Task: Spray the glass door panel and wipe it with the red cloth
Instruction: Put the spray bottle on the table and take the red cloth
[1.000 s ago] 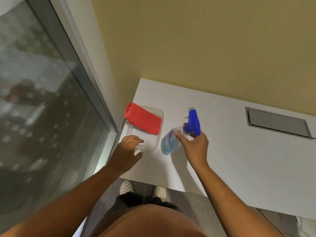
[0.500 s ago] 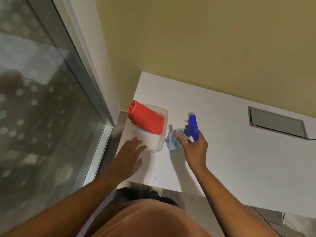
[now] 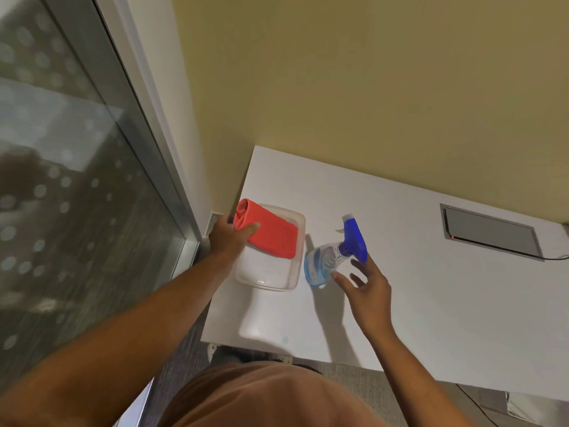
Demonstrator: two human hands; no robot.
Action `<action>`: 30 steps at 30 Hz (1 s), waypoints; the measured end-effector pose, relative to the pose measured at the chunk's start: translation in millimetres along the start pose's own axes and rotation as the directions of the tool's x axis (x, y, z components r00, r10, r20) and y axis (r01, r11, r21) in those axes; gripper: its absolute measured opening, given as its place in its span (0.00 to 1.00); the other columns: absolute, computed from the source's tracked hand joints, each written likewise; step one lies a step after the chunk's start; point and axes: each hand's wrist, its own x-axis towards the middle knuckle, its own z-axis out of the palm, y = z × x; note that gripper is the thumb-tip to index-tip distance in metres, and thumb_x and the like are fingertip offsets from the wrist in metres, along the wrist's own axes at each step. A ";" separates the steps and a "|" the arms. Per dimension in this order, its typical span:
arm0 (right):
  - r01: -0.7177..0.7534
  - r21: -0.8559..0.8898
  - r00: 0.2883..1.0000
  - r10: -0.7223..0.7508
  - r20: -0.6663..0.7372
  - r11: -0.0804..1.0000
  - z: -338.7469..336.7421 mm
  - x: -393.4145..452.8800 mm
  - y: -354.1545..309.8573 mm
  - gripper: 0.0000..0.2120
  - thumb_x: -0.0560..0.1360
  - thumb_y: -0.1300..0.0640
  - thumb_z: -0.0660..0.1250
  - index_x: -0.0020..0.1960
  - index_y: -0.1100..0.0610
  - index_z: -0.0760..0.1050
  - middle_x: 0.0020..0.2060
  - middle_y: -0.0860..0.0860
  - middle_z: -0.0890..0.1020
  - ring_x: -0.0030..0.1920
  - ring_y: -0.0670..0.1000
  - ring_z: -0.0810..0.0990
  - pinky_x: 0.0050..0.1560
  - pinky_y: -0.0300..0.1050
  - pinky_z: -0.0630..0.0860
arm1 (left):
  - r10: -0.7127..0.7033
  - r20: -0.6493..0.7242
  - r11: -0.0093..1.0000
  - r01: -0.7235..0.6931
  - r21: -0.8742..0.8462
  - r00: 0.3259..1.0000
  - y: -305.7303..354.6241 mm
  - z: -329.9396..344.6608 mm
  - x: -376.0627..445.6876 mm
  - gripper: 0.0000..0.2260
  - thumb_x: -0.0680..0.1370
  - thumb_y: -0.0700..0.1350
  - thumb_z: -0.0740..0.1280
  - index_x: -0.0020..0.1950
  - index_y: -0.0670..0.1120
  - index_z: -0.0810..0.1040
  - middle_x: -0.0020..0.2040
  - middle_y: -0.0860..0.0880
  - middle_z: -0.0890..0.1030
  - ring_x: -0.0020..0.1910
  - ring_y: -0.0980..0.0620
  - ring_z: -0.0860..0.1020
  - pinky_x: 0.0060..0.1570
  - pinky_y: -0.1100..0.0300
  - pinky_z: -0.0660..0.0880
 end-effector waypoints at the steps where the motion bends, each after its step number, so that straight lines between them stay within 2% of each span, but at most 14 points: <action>1: -0.016 -0.001 1.000 0.016 -0.003 1.000 -1.0 -6.5 2.2 0.35 0.75 0.59 0.79 0.79 0.55 0.70 0.67 0.51 0.82 0.66 0.50 0.80 0.65 0.46 0.78 | -0.015 0.001 1.000 0.015 0.005 1.000 -0.6 1.1 6.1 0.15 0.74 0.46 0.78 0.59 0.46 0.81 0.50 0.48 0.83 0.52 0.42 0.84 0.52 0.49 0.81; 5: -0.134 0.032 0.989 0.136 -0.066 0.990 -1.4 -39.1 7.1 0.26 0.78 0.61 0.75 0.75 0.56 0.74 0.66 0.53 0.83 0.63 0.52 0.82 0.58 0.40 0.79 | -0.049 -0.047 0.999 0.049 0.001 0.998 -4.1 4.5 14.3 0.02 0.73 0.38 0.74 0.43 0.45 0.85 0.39 0.47 0.82 0.48 0.38 0.85 0.48 0.47 0.82; 9: -0.260 0.108 0.966 0.256 0.045 0.960 8.5 -68.4 1.7 0.11 0.80 0.65 0.71 0.58 0.52 0.83 0.53 0.53 0.88 0.55 0.57 0.86 0.58 0.57 0.86 | 0.085 -0.047 0.994 -0.087 -0.058 0.995 2.9 8.5 -10.8 0.08 0.72 0.39 0.75 0.49 0.42 0.88 0.39 0.48 0.83 0.43 0.45 0.81 0.44 0.54 0.76; 11: -0.331 0.189 0.935 0.294 0.199 0.924 11.9 -73.7 -13.5 0.09 0.82 0.62 0.69 0.57 0.52 0.84 0.50 0.55 0.89 0.55 0.58 0.88 0.58 0.54 0.86 | 0.231 -0.014 0.972 -0.231 -0.044 0.973 10.8 5.4 -40.1 0.10 0.73 0.42 0.76 0.54 0.42 0.87 0.45 0.46 0.85 0.46 0.45 0.82 0.48 0.53 0.79; 13: -0.420 0.332 0.892 0.317 0.323 0.844 12.9 -70.7 -34.2 0.08 0.84 0.58 0.67 0.61 0.55 0.83 0.52 0.56 0.90 0.55 0.57 0.89 0.59 0.53 0.86 | 0.449 -0.014 0.894 -0.448 0.007 0.894 15.8 -2.8 -76.6 0.12 0.74 0.46 0.75 0.55 0.42 0.86 0.49 0.46 0.84 0.48 0.46 0.83 0.50 0.53 0.81; 15: -0.550 0.505 0.821 0.320 0.473 0.665 13.8 -62.9 -52.9 0.14 0.85 0.50 0.64 0.66 0.56 0.79 0.55 0.57 0.90 0.56 0.59 0.89 0.59 0.57 0.86 | 0.641 -0.008 0.764 -0.638 0.097 0.767 11.0 -13.3 -115.2 0.10 0.74 0.42 0.73 0.55 0.44 0.85 0.52 0.48 0.83 0.53 0.50 0.83 0.54 0.56 0.81; 18: -0.713 0.538 0.682 0.264 0.682 0.450 14.2 -44.6 -66.8 0.26 0.84 0.38 0.60 0.73 0.56 0.74 0.65 0.60 0.85 0.60 0.65 0.87 0.56 0.62 0.86 | 0.783 0.146 0.572 -0.793 0.213 0.604 -13.0 -28.1 -168.1 0.10 0.75 0.39 0.72 0.54 0.50 0.84 0.58 0.52 0.82 0.64 0.64 0.76 0.63 0.67 0.74; 19: -0.747 0.505 0.635 0.236 0.736 0.432 15.6 -40.6 -67.8 0.29 0.83 0.37 0.63 0.75 0.56 0.73 0.67 0.61 0.83 0.61 0.66 0.85 0.56 0.62 0.86 | 0.807 0.218 0.500 -0.831 0.245 0.549 -24.5 -30.3 -179.8 0.09 0.76 0.40 0.72 0.54 0.51 0.84 0.60 0.52 0.81 0.68 0.63 0.75 0.67 0.65 0.73; 21: -0.728 0.417 0.582 0.170 0.795 0.544 19.2 -37.6 -71.1 0.31 0.80 0.42 0.71 0.77 0.57 0.71 0.69 0.64 0.81 0.63 0.68 0.83 0.59 0.63 0.83 | 0.814 0.301 0.394 -0.852 0.345 0.498 -47.5 -31.9 -198.3 0.11 0.77 0.39 0.71 0.56 0.51 0.84 0.64 0.50 0.81 0.74 0.54 0.73 0.74 0.56 0.70; 23: -0.591 0.370 0.624 0.115 0.773 0.717 21.8 -38.0 -68.7 0.27 0.80 0.52 0.72 0.76 0.56 0.71 0.65 0.64 0.84 0.64 0.71 0.83 0.62 0.69 0.81 | 0.790 0.245 0.446 -0.801 0.399 0.562 -60.9 -31.1 -219.9 0.16 0.74 0.37 0.71 0.58 0.51 0.84 0.68 0.50 0.79 0.78 0.51 0.70 0.77 0.55 0.67; 25: -0.459 0.333 0.630 0.038 0.775 0.824 22.0 -44.7 -68.5 0.22 0.81 0.55 0.71 0.74 0.53 0.73 0.62 0.61 0.86 0.61 0.68 0.85 0.63 0.72 0.81 | 0.744 0.014 0.629 -0.707 0.322 0.668 -63.4 -25.1 -247.5 0.20 0.69 0.34 0.70 0.59 0.49 0.83 0.69 0.51 0.77 0.76 0.51 0.72 0.73 0.58 0.70; 27: -0.339 0.307 0.610 -0.041 0.792 0.889 20.9 -55.9 -68.3 0.19 0.81 0.55 0.71 0.71 0.49 0.76 0.60 0.57 0.88 0.58 0.64 0.88 0.61 0.70 0.83 | 0.501 -0.323 0.851 -0.524 0.017 0.803 -61.0 -15.5 -273.4 0.22 0.68 0.36 0.66 0.61 0.48 0.82 0.67 0.52 0.78 0.68 0.56 0.78 0.64 0.62 0.75; 28: -0.277 0.299 0.589 -0.085 0.804 0.913 20.8 -62.2 -64.6 0.18 0.80 0.55 0.73 0.69 0.48 0.77 0.59 0.56 0.88 0.57 0.61 0.88 0.60 0.68 0.84 | 0.279 -0.418 0.886 -0.399 -0.235 0.865 -60.5 -12.4 -282.3 0.22 0.69 0.38 0.65 0.62 0.49 0.81 0.66 0.53 0.80 0.63 0.59 0.80 0.59 0.64 0.76; 30: -0.227 0.287 0.510 -0.137 0.849 0.931 22.6 -79.1 -55.9 0.20 0.76 0.54 0.75 0.68 0.49 0.78 0.59 0.54 0.89 0.58 0.59 0.88 0.61 0.63 0.84 | -0.099 -0.314 0.708 -0.155 -0.689 0.944 -61.5 -12.7 -295.7 0.24 0.72 0.46 0.66 0.68 0.46 0.80 0.63 0.48 0.83 0.57 0.52 0.82 0.57 0.57 0.76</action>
